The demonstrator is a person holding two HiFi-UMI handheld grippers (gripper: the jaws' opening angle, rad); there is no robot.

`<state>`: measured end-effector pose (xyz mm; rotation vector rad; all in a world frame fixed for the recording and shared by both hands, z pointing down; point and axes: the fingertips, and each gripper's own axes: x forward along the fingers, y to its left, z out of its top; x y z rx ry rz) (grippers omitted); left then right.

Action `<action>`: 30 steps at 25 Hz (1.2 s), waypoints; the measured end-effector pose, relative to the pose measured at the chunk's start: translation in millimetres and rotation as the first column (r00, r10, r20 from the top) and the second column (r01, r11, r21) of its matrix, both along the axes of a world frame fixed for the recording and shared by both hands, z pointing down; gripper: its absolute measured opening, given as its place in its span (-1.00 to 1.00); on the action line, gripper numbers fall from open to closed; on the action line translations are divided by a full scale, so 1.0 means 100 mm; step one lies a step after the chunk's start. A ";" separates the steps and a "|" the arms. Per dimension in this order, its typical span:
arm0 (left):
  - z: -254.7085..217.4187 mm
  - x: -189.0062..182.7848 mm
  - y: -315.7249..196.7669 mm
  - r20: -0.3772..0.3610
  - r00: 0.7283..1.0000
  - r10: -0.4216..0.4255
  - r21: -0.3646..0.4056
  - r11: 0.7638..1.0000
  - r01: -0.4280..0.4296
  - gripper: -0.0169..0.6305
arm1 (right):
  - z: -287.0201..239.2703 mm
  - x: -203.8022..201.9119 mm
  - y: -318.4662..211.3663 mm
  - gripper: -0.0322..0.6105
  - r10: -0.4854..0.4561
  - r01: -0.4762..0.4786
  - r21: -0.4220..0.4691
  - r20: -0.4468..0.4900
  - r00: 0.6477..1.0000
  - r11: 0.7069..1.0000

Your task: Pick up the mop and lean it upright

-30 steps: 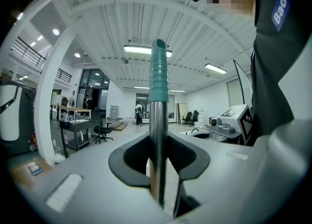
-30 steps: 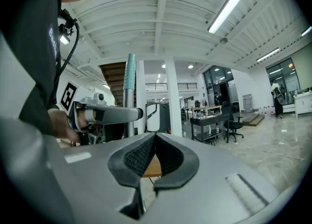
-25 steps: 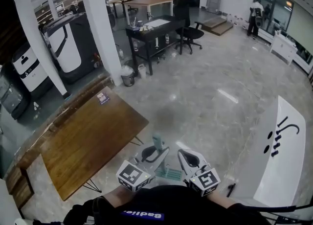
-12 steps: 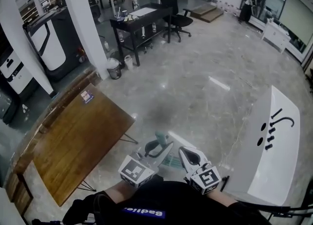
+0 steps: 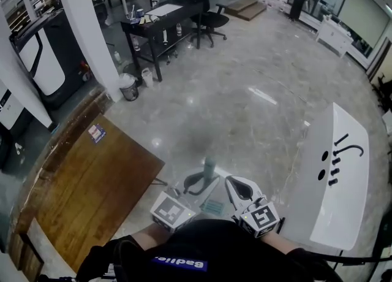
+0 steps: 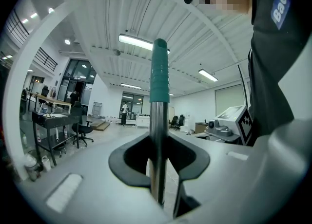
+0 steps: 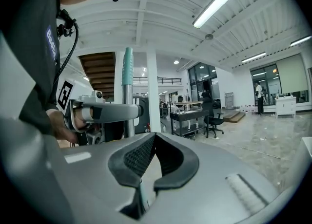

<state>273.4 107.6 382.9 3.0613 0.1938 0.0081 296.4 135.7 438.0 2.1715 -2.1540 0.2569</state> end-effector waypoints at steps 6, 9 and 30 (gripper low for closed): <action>-0.03 0.10 -0.39 -0.001 1.000 -0.004 0.019 1.000 0.004 -0.61 | 0.07 0.13 -0.33 -0.89 0.032 -0.032 -0.002 0.018 0.999 0.999; -0.04 0.18 -0.45 -0.003 1.000 -0.016 0.035 0.999 0.016 -0.61 | 0.08 0.19 -0.39 -0.89 0.014 -0.014 0.002 0.017 1.000 1.000; -0.01 1.34 -1.47 0.029 0.937 -0.347 0.072 0.936 0.344 -0.62 | -0.28 1.52 -1.49 -0.89 -0.291 0.290 0.082 0.005 0.957 0.954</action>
